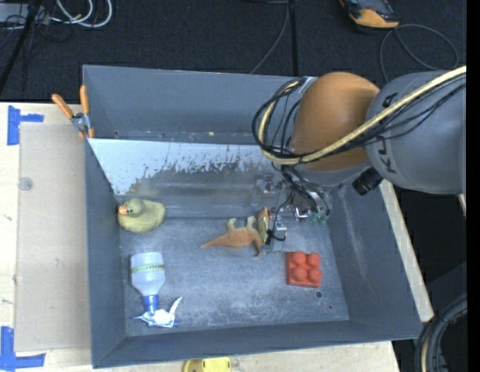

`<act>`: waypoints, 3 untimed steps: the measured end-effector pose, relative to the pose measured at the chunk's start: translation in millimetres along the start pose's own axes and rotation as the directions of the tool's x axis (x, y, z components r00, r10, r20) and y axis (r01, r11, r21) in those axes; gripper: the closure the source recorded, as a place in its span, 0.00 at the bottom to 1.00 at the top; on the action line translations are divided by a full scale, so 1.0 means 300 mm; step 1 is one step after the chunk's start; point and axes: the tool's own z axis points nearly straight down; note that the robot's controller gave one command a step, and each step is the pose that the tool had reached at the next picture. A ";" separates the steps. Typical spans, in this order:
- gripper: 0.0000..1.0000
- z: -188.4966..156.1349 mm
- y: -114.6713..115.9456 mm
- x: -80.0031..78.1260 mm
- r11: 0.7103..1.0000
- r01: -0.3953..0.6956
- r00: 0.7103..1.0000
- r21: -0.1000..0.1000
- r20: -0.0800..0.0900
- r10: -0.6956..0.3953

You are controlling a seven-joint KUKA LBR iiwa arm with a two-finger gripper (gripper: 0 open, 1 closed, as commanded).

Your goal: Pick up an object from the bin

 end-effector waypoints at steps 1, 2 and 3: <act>0.00 0.169 -0.002 0.012 1.000 0.000 1.000 0.000 -0.007 0.000; 0.00 0.207 -0.005 0.000 0.999 -0.042 0.999 -0.001 -0.003 0.042; 0.00 0.294 0.014 0.022 1.000 0.020 1.000 0.000 -0.006 -0.020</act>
Offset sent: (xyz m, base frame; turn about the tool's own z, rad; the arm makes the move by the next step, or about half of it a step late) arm 0.0003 -0.0014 -0.0613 0.0422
